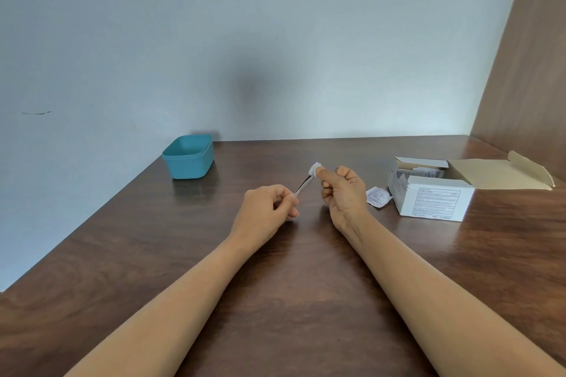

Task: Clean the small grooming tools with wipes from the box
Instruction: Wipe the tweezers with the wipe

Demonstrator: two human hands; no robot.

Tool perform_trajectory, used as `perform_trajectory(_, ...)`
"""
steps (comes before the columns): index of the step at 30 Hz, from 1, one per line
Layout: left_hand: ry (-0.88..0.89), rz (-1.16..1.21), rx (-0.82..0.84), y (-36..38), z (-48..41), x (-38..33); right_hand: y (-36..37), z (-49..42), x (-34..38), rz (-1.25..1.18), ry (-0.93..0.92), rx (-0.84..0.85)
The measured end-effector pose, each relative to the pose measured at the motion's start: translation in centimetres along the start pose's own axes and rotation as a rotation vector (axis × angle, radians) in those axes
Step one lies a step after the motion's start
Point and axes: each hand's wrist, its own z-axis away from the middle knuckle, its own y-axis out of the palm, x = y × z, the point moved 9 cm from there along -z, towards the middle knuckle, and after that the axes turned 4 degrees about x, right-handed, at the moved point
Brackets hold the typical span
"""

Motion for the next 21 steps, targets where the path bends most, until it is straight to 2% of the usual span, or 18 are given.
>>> perform_trajectory(4, 0.006, 0.002, 0.008, 0.2, -0.1, 0.0, -0.1, -0.2, 0.0, -0.051, -0.003, -0.008)
perform_trajectory(14, 0.006, 0.005, 0.013, 0.2, 0.0, 0.1, 0.5, -0.4, 0.4, 0.037, -0.049, 0.043)
perform_trajectory(21, 0.016, -0.012, -0.001, 0.1, -0.2, 0.2, 1.0, -0.4, 0.0, -0.034, 0.012, 0.104)
